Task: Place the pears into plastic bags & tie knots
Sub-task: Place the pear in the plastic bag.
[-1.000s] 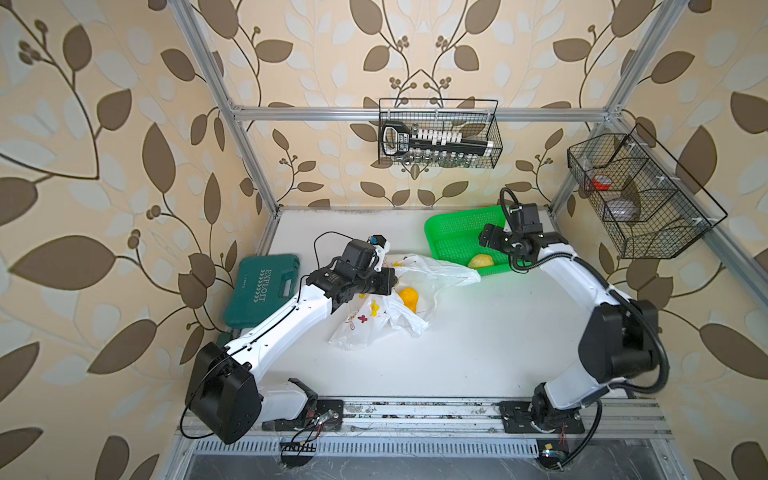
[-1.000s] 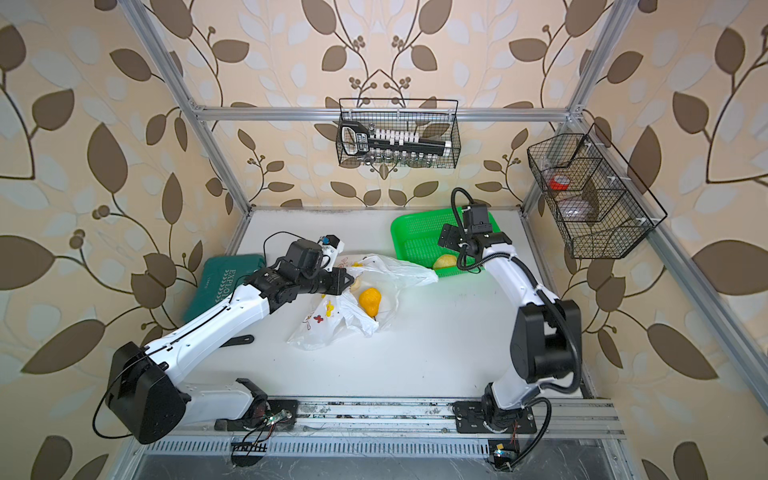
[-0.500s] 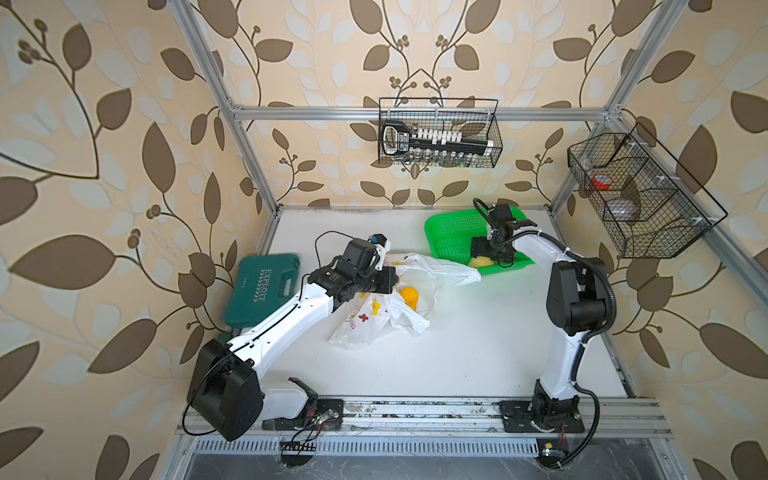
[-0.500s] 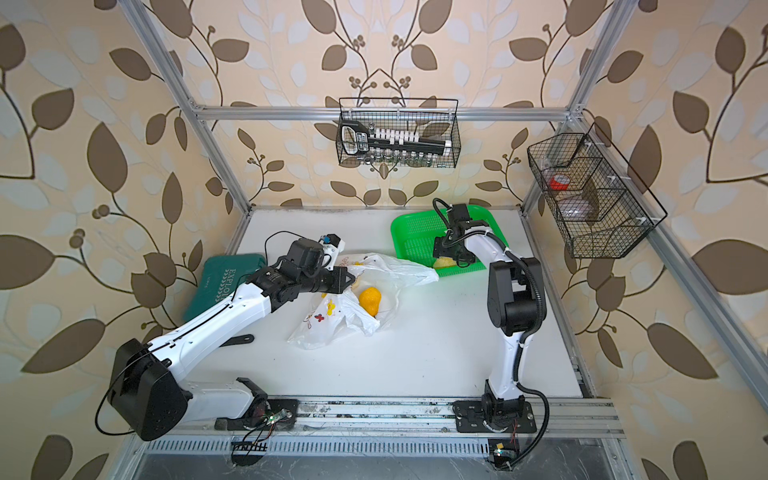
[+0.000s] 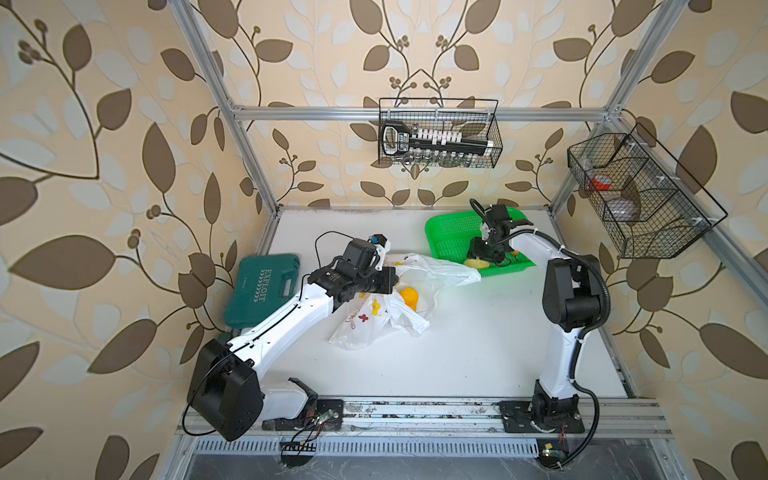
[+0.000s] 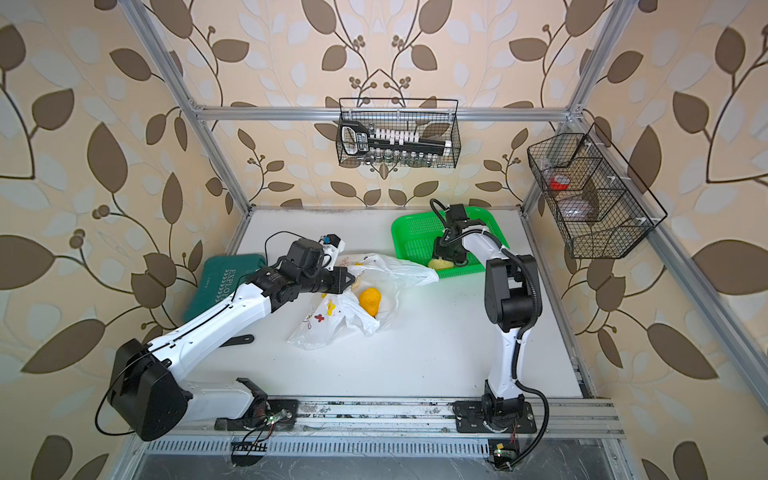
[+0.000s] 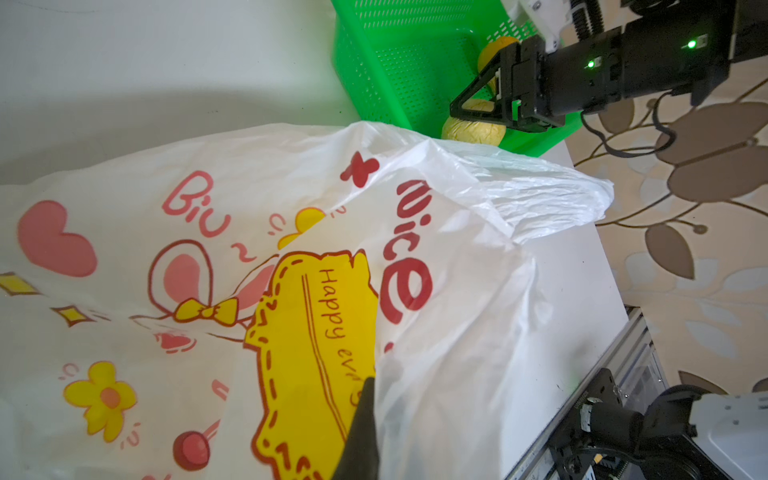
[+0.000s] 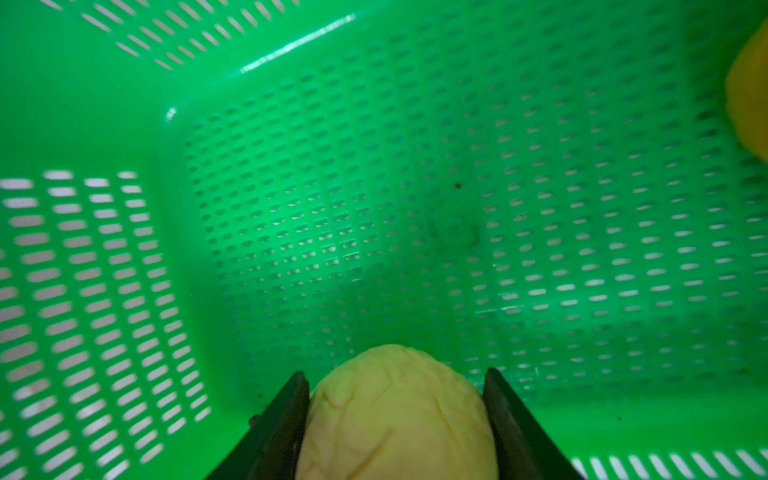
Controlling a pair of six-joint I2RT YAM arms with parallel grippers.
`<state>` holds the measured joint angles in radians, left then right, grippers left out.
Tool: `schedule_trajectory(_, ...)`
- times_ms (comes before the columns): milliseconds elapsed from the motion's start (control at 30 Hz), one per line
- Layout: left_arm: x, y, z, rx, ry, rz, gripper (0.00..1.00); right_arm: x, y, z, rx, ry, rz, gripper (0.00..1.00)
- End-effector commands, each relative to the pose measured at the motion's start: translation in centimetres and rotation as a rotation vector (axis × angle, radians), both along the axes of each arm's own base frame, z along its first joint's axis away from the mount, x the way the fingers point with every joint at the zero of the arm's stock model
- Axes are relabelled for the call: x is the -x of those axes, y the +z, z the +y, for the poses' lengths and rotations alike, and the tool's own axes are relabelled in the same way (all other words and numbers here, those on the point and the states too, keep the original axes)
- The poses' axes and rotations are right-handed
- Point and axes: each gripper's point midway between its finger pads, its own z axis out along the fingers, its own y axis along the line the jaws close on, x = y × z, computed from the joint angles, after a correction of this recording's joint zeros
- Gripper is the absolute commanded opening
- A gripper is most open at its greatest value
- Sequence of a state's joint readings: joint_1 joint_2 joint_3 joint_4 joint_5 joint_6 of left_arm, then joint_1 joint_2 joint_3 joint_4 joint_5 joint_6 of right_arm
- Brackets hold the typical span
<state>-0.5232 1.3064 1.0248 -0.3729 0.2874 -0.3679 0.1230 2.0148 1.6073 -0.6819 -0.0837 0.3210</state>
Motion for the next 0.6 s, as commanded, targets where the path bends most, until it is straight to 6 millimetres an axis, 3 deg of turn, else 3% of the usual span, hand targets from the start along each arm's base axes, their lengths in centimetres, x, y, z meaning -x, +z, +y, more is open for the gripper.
schedule_trajectory(0, -0.3, 1.5, -0.3, 0.015, -0.012, -0.037, 0.0, -1.0, 7.6, 0.1, -0.046, -0.025, -0.186, 0.44)
schedule_trajectory(133, -0.3, 1.5, -0.3, 0.013, -0.013, -0.038, 0.0, 0.6, 12.3, 0.5, -0.111, -0.034, -0.291, 0.41)
schedule_trajectory(333, -0.2, 1.6, -0.2, 0.011, -0.013, -0.04, 0.0, 7.0, 18.1, 2.8, -0.309, 0.001, -0.42, 0.39)
schedule_trajectory(467, -0.2, 1.7, -0.3, 0.016, -0.018, -0.042, 0.0, 12.6, 19.2, 5.7, -0.392, 0.069, -0.43, 0.39)
schedule_trajectory(567, -0.2, 1.8, -0.4, 0.019, -0.021, -0.044, 0.0, 16.4, 18.2, 8.7, -0.454, 0.121, -0.391, 0.38)
